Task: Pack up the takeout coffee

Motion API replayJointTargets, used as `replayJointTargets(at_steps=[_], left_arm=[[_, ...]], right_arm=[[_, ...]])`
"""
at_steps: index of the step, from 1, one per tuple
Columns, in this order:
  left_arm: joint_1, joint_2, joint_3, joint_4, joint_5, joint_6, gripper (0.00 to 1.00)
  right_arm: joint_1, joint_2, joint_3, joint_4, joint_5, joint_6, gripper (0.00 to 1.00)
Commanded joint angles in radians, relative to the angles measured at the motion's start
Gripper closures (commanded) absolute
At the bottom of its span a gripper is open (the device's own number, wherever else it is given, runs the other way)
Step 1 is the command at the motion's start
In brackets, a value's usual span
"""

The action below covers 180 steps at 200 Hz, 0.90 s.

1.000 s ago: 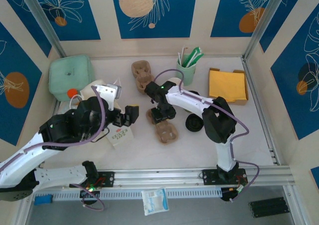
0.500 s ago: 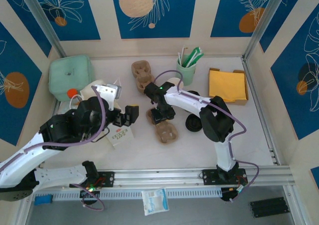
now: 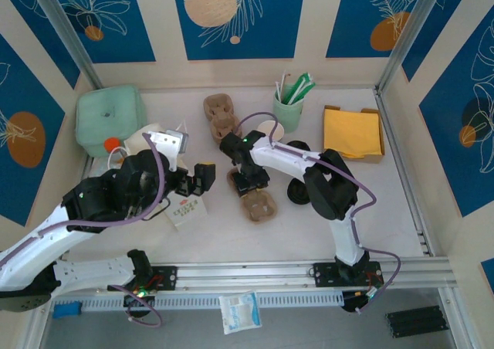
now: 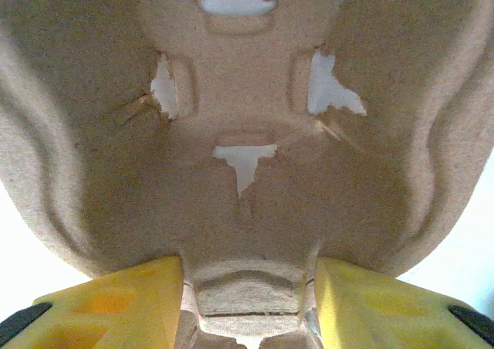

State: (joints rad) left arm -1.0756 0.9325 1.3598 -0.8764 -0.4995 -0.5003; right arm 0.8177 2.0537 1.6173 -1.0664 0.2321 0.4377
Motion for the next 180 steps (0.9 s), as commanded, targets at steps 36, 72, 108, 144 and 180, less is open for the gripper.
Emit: replayJointTargets(at_steps=[36,72,108,144,180], left_arm=[[-0.007,-0.003,-0.005,0.006,-0.01,-0.011,0.01],[-0.007,-0.002,-0.006,0.007,-0.008,-0.012,0.01],[-0.007,0.001,-0.001,0.008,-0.005,-0.012,0.01],[-0.007,0.011,0.012,0.007,0.001,0.0,0.01],[-0.007,0.03,0.037,-0.005,-0.008,0.022,0.01]], right_arm=[[0.02,0.022,-0.008,-0.014,0.019,0.022,0.56],[0.027,0.02,-0.014,-0.017,0.029,0.025,0.57],[0.028,0.01,-0.013,-0.021,0.036,0.03,0.62],[0.027,-0.024,-0.001,-0.033,0.049,0.03,0.63],[0.019,-0.071,0.013,-0.043,0.051,0.033,0.63]])
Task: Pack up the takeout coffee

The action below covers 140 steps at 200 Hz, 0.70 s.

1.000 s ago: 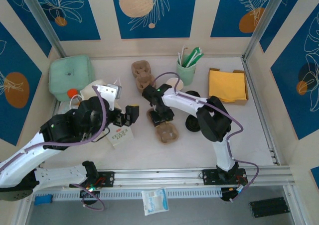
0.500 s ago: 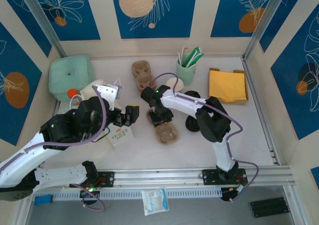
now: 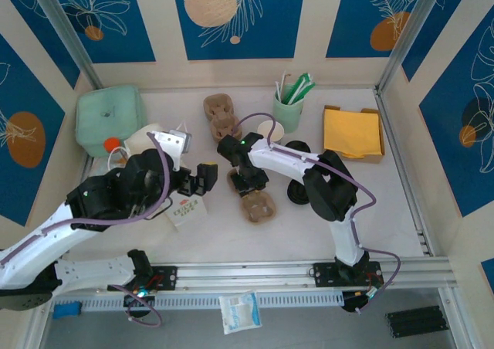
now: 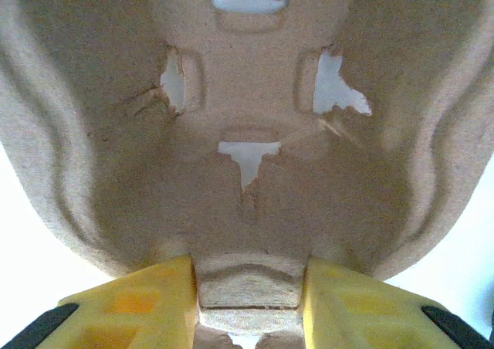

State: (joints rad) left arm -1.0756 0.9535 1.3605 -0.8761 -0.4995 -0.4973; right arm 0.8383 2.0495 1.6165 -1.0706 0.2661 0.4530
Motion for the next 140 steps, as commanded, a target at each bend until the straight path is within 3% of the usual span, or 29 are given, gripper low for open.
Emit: replayJointTargets(at_steps=[1,73,140], left_arm=[[-0.007,0.009,0.037,-0.006,-0.009,0.02,0.01],[0.043,0.061,0.078,-0.056,-0.119,0.097,0.01],[0.311,0.145,0.101,-0.008,0.079,0.171,0.0]], right_arm=[[-0.003,-0.068,0.013,-0.039,0.017,0.018,0.63],[-0.034,-0.188,0.03,-0.06,0.006,0.019,0.63],[-0.065,-0.297,0.014,-0.062,-0.027,0.018,0.63]])
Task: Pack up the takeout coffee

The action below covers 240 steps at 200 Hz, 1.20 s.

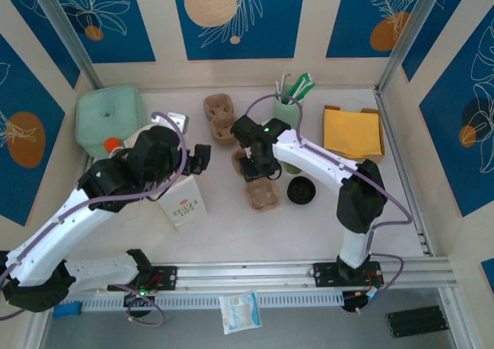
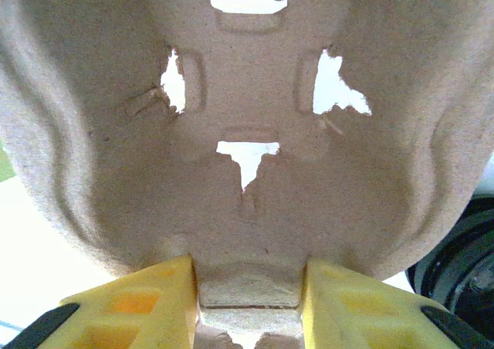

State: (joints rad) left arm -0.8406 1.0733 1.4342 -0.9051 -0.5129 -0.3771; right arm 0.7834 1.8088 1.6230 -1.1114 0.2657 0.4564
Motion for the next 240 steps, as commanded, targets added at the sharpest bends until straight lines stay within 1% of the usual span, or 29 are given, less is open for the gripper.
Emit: replayJointTargets(at_steps=[1,27,49,76,109,129,145,195,202,215,240], left_arm=[[0.08,0.026,0.027,0.022,0.096,0.052,0.0],[0.148,0.073,0.019,0.048,0.151,0.07,0.01],[0.176,0.106,0.014,0.075,0.178,0.083,0.02],[0.197,0.144,0.015,0.1,0.204,0.094,0.12],[0.205,0.184,0.016,0.118,0.222,0.099,0.21],[0.204,0.202,0.018,0.133,0.241,0.102,0.3],[0.204,0.212,0.025,0.143,0.27,0.098,0.41],[0.203,0.231,0.081,0.17,0.385,0.052,0.88],[0.202,0.235,0.088,0.176,0.403,0.042,0.93],[0.195,0.239,0.099,0.19,0.438,0.023,0.97],[0.176,0.25,0.118,0.212,0.47,-0.008,0.97]], right_arm=[[-0.01,-0.059,0.006,-0.022,-0.026,0.015,0.63],[-0.024,-0.098,-0.017,-0.016,-0.037,0.013,0.63],[-0.04,-0.131,-0.043,-0.008,-0.046,0.01,0.63],[-0.062,-0.162,-0.072,-0.001,-0.054,0.003,0.63],[-0.091,-0.201,-0.1,0.009,-0.073,-0.004,0.63],[-0.107,-0.227,-0.108,0.012,-0.081,-0.01,0.63],[-0.119,-0.247,-0.114,0.01,-0.086,-0.015,0.63],[-0.163,-0.3,-0.13,0.007,-0.101,-0.028,0.63],[-0.17,-0.306,-0.13,0.007,-0.106,-0.029,0.63],[-0.182,-0.316,-0.128,0.007,-0.113,-0.031,0.63],[-0.205,-0.326,-0.111,0.003,-0.126,-0.039,0.63]])
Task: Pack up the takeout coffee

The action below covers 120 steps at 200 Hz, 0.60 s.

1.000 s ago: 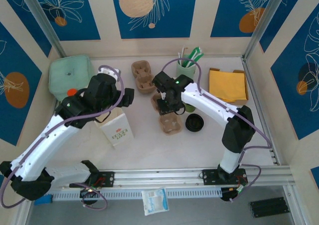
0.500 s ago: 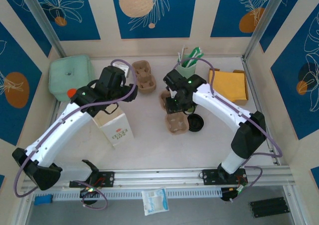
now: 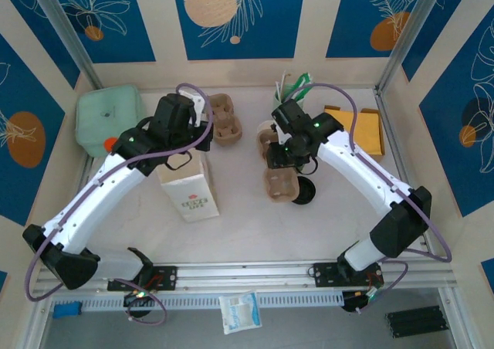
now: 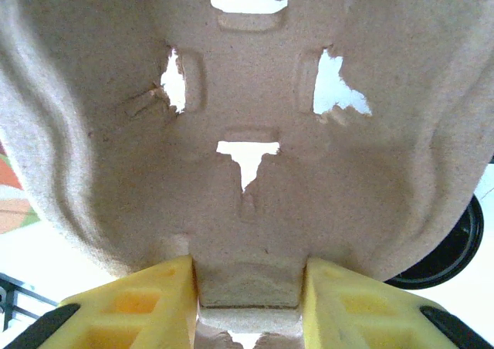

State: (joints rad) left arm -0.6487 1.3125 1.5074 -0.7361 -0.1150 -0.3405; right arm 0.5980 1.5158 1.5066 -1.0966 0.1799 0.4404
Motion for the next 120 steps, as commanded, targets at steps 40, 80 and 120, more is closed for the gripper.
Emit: replayJointTargets(at_steps=[40,80,120], left_arm=[[-0.061,0.041,0.074,0.078,0.079,-0.083,0.97],[-0.11,0.111,0.121,0.089,0.07,-0.09,0.94],[-0.142,0.182,0.169,0.099,0.08,-0.091,0.79]], right_arm=[[-0.054,-0.041,0.045,-0.023,-0.05,-0.032,0.63],[-0.088,-0.054,0.073,-0.031,-0.061,-0.034,0.64],[-0.118,-0.08,0.081,-0.037,-0.068,-0.03,0.63]])
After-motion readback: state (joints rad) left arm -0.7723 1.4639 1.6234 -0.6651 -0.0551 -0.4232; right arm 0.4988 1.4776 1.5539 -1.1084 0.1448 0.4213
